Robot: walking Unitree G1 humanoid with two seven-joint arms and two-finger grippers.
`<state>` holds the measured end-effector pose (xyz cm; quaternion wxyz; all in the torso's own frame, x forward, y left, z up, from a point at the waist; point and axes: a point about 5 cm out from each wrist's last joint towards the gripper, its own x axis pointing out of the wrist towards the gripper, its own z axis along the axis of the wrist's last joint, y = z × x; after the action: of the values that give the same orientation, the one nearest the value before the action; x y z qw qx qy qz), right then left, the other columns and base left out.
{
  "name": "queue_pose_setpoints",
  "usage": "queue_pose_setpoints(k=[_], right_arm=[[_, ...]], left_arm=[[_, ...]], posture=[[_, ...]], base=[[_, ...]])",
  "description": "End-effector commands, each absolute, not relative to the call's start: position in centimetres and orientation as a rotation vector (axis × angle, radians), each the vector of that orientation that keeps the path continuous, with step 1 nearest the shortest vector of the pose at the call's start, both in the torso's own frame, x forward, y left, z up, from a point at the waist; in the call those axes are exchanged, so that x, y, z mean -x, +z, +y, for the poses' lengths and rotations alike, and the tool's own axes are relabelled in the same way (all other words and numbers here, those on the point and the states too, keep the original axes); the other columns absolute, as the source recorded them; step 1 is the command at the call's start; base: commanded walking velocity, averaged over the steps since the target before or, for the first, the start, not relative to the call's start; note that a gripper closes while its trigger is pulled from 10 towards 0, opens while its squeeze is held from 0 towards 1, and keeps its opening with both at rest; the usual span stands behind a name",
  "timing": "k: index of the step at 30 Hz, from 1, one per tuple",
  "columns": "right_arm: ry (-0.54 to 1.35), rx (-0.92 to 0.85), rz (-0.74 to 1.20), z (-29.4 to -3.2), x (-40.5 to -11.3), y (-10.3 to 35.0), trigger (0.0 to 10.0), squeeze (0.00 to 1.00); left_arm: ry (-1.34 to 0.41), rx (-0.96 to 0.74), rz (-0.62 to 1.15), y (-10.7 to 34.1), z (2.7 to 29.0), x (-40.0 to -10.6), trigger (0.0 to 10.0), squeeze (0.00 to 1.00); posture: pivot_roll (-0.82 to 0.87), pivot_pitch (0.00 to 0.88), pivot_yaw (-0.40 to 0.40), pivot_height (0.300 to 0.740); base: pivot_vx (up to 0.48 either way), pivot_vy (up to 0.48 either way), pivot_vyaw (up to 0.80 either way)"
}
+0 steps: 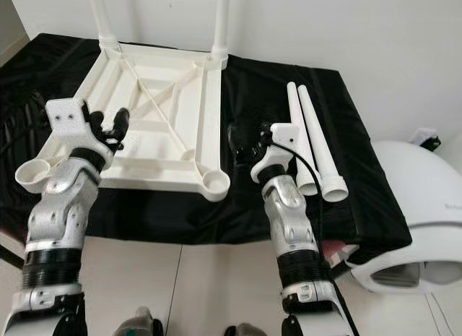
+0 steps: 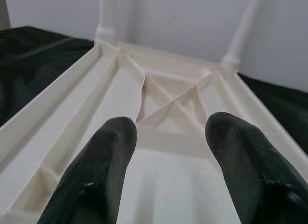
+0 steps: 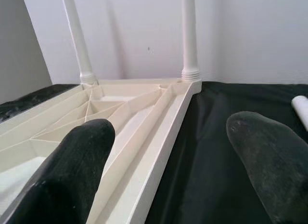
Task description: Building children table
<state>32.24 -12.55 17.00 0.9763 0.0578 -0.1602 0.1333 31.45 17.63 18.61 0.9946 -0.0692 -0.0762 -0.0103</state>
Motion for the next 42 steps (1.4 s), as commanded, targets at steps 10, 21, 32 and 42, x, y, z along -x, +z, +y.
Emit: queue_pose_setpoints(k=[10, 21, 32, 42], right_arm=[[0.194, -0.074, -0.311, -13.2, -31.2, 16.2, 10.0, 0.00], [0.139, -0.153, -0.310, -13.6, -28.7, 15.9, 10.0, 0.00], [0.112, -0.110, -0.303, -13.2, -27.4, 15.2, 10.0, 0.00], [0.035, -0.104, -0.286, -14.0, -29.6, 15.6, 10.0, 0.00]], left_arm=[[0.021, 0.066, -0.144, 17.5, 18.1, -29.2, 10.0, 0.00], [-0.033, 0.071, -0.138, 17.6, 17.2, -29.4, 10.0, 0.00], [-0.002, 0.098, -0.116, 17.2, 17.1, -29.6, 10.0, 0.00], [-0.006, 0.092, -0.115, 17.6, 17.8, -30.0, 10.0, 0.00]], posture=[[0.05, 0.000, -0.055, 0.740], [-0.04, 0.000, 0.016, 0.740], [-0.04, 0.000, 0.037, 0.740], [-0.02, 0.000, 0.028, 0.740]], base=[[0.000, 0.000, 0.00], [0.000, 0.000, 0.00], [0.000, 0.000, 0.00], [0.000, 0.000, 0.00]])
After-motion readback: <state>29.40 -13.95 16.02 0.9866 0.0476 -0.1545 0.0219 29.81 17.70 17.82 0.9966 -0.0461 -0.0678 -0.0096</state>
